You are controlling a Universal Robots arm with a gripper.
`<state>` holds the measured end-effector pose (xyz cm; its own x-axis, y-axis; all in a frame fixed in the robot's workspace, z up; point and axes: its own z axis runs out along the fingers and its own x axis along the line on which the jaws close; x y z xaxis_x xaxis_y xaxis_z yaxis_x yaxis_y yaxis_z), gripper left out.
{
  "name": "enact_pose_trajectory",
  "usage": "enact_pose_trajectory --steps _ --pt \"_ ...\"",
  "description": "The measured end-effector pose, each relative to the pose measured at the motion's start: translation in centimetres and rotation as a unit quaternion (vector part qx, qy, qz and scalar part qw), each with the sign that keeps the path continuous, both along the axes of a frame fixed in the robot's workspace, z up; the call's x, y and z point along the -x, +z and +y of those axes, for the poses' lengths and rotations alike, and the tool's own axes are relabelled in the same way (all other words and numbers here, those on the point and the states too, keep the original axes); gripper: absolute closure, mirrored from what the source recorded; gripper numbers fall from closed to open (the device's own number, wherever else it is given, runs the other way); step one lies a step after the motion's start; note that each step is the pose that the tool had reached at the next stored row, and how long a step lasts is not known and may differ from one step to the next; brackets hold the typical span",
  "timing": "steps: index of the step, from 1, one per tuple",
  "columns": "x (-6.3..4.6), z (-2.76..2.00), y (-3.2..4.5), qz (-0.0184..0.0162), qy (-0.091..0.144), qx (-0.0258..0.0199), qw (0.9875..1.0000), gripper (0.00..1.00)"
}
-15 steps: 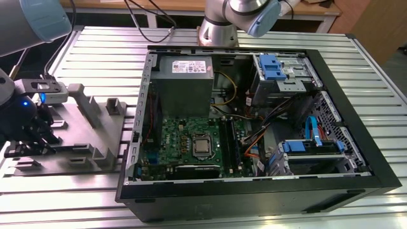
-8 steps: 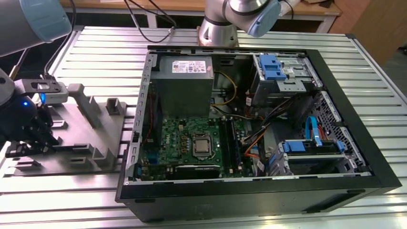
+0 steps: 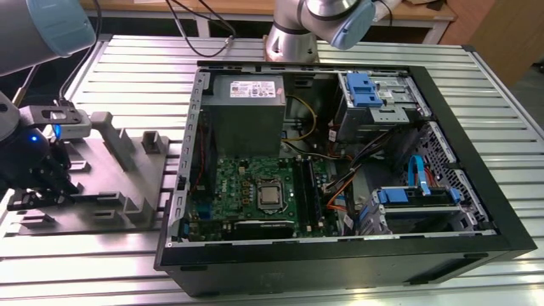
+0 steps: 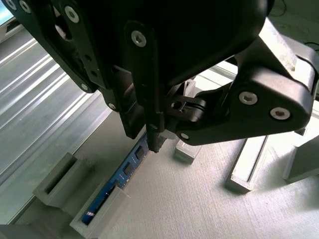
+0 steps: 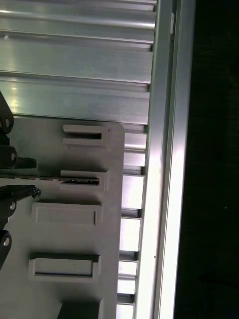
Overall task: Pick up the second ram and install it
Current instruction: 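Pick up the second ram and move it above second insertion slot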
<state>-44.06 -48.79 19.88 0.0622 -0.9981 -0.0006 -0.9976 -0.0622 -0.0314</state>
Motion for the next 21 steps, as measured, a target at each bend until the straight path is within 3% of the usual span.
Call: enact_pose_trajectory --steps 5,6,15,17,18,21 --pt "0.00 0.00 -0.01 0.0000 0.000 0.0000 1.0000 0.75" --pt "0.00 0.00 -0.01 0.0000 0.000 0.0000 1.0000 0.81" --pt "0.00 0.00 -0.03 0.0000 0.000 0.0000 1.0000 0.81" --pt "0.00 0.00 -0.03 0.0001 0.000 0.0000 1.0000 0.82" --pt "0.01 0.00 -0.03 0.0001 0.000 0.0000 1.0000 0.88" --pt "0.00 0.00 -0.04 0.0000 0.000 0.0000 1.0000 0.88"
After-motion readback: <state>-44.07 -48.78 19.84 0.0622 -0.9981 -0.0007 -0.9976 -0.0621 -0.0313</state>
